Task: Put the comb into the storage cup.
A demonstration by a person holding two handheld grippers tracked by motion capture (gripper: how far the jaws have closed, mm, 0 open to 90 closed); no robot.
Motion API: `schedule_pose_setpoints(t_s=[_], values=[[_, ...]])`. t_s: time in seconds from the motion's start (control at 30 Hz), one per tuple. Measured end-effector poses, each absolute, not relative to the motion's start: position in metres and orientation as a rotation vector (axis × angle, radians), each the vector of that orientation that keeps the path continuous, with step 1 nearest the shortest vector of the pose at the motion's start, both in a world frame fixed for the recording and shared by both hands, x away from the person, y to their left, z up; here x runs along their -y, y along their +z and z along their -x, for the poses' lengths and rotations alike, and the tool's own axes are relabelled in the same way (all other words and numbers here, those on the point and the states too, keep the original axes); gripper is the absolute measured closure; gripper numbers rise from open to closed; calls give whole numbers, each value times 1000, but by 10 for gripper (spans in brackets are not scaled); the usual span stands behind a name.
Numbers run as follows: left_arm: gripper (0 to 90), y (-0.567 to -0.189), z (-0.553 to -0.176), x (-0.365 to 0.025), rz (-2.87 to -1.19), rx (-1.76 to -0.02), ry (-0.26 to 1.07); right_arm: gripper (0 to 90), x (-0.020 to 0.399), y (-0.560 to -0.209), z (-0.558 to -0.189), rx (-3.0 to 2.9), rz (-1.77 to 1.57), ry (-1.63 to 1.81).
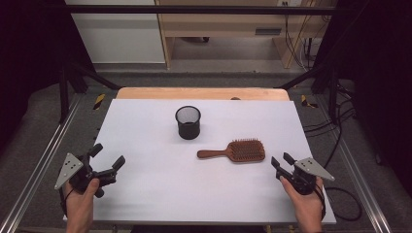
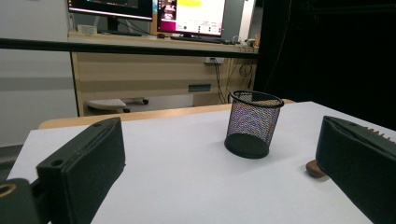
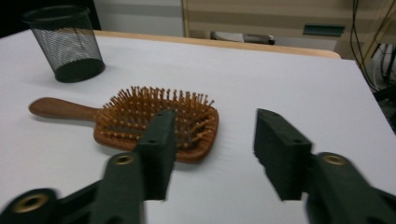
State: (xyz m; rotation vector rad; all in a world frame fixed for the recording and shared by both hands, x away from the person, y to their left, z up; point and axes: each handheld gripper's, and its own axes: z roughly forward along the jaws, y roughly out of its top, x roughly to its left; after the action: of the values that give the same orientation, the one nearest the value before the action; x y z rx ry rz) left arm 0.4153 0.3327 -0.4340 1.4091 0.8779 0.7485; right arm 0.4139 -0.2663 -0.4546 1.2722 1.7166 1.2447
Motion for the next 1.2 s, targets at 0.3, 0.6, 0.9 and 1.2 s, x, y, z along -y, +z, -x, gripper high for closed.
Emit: schedule_pose_setpoints(t_s=[0.3, 0.6, 0.9, 1.2], values=[[14, -435, -415, -332, -1415, -877, 742, 761, 267, -455, -412, -1708, -1302, 1188], [19, -436, -414, -334, -1417, -886, 753, 900, 258, -452, -418, -1790, -1331, 1139], [19, -436, -412, -332, -1427, -880, 748, 900, 252, -438, -444, -1828, -1357, 1132], [19, -436, -413, -332, -1430, -882, 742, 900, 246, -445, -479, -1884, -1424, 1089]])
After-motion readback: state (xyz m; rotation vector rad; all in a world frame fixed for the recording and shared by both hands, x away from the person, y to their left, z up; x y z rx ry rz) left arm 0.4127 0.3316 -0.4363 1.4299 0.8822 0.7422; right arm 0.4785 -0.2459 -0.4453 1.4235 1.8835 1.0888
